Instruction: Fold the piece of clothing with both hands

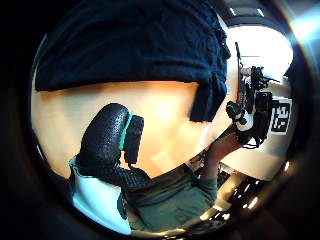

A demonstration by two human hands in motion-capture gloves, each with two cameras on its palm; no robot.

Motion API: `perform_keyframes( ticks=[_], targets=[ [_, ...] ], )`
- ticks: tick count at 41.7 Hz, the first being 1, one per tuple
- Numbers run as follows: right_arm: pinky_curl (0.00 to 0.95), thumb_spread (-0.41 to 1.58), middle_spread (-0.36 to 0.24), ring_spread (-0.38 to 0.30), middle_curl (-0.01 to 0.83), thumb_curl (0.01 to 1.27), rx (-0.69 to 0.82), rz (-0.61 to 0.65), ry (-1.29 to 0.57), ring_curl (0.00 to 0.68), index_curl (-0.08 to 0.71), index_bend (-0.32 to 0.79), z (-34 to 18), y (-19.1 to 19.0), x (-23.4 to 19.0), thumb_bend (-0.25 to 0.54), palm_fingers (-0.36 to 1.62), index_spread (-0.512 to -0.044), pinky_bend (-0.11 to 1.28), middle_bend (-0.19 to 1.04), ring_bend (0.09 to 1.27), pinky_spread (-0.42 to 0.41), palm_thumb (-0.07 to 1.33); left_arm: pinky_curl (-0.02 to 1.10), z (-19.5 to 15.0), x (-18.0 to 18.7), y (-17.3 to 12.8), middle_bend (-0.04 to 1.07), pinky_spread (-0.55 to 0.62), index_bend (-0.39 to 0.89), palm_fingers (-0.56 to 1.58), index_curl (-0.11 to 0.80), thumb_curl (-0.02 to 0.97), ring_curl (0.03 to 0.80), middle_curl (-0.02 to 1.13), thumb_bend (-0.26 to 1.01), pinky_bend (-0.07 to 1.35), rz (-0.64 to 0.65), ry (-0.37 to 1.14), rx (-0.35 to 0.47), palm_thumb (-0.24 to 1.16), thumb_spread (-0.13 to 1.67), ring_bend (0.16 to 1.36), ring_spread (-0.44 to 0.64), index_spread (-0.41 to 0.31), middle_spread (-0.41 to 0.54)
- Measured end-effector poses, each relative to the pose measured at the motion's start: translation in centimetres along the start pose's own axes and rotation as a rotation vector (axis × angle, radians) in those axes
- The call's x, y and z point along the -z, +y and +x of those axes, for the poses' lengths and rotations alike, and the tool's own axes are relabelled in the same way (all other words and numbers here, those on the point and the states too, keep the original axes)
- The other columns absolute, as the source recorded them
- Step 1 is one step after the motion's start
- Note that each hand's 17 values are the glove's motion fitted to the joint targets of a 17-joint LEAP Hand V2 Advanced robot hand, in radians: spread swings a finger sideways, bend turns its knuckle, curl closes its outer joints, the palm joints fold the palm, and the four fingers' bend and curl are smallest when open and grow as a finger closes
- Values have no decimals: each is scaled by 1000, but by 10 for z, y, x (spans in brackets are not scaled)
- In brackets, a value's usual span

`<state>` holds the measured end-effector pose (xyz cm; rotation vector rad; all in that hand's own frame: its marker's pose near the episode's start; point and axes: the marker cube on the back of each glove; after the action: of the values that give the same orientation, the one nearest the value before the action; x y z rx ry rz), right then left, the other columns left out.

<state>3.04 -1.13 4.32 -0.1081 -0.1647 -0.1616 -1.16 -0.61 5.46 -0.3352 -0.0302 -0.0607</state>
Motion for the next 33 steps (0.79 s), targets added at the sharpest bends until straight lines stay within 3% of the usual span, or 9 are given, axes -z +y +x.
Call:
perform_keyframes(
  ticks=[4, 8, 12, 16, 19, 23, 28, 32, 33],
  targets=[
    [360, 1148, 57, 201, 233, 304, -86, -69, 45, 238, 238, 105, 14, 0, -10, -10, -48, -380, 782, 167, 268, 300, 453, 296, -5, -11, -1, 183, 407, 131, 162, 267, 307, 294, 358, -17, 531, -109, -8, 37, 287, 1128, 600, 286, -68, 107],
    [364, 1138, 58, 201, 236, 309, 40, -88, -48, 242, 229, 106, 12, -11, -22, -17, -57, -378, 796, 167, 269, 290, 460, 304, -9, -18, -7, 186, 402, 134, 158, 270, 312, 297, 360, -16, 545, -132, -24, 53, 298, 1132, 608, 291, -66, 112],
    [366, 1130, 60, 201, 239, 316, -83, -127, 48, 246, 221, 107, 28, -9, -27, -16, -60, -375, 811, 164, 270, 278, 471, 307, -11, -26, -10, 191, 395, 143, 162, 277, 318, 300, 363, -11, 547, -187, -28, 65, 322, 1132, 614, 287, -65, 115],
    [367, 1128, 64, 202, 242, 319, -141, -264, 53, 250, 215, 108, 37, 2, -30, -17, -64, -374, 818, 166, 272, 272, 480, 312, -12, -33, -14, 187, 386, 144, 171, 282, 323, 301, 365, -9, 555, -193, -6, 40, 344, 1142, 620, 284, -64, 117],
    [347, 1126, 62, 198, 246, 320, -187, -223, 79, 261, 225, 152, 42, -2, -32, -17, -44, -368, 746, 177, 299, 261, 489, 312, -13, -35, -17, 184, 382, 174, 180, 297, 324, 298, 364, -3, 551, -155, 9, 30, 365, 1167, 604, 283, -68, 111],
    [325, 1137, 51, 180, 260, 319, 37, -367, -94, 272, 255, 206, 25, 6, -38, -14, 31, -363, 635, 196, 335, 256, 500, 316, -13, -37, -17, 179, 362, 206, 219, 323, 330, 290, 362, 12, 550, -125, 8, 31, 409, 1219, 571, 285, -79, 103],
    [289, 1177, 31, 142, 273, 318, 253, -34, -196, 281, 287, 258, 8, -24, -33, -1, 179, -370, 519, 191, 367, 241, 536, 327, -15, -33, -21, 183, 286, 221, 345, 351, 337, 279, 359, 33, 575, -11, -57, 27, 464, 1281, 535, 248, -97, 69],
    [279, 1208, -10, 81, 285, 322, -12, 73, 71, 291, 306, 267, 28, -21, -23, 19, 375, -372, 493, 187, 402, 226, 596, 342, -24, -24, -30, 178, 186, 195, 465, 361, 351, 277, 359, 73, 617, 157, -220, 61, 539, 1344, 521, 173, -122, 18],
    [281, 1222, -34, 46, 299, 335, -77, 98, 144, 307, 321, 291, 34, -20, -19, 57, 545, -365, 491, 217, 441, 206, 667, 371, -28, -21, -32, 180, 106, 166, 607, 357, 362, 289, 363, 99, 694, 208, -275, 69, 588, 1358, 543, 104, -134, -19]
  ],
)
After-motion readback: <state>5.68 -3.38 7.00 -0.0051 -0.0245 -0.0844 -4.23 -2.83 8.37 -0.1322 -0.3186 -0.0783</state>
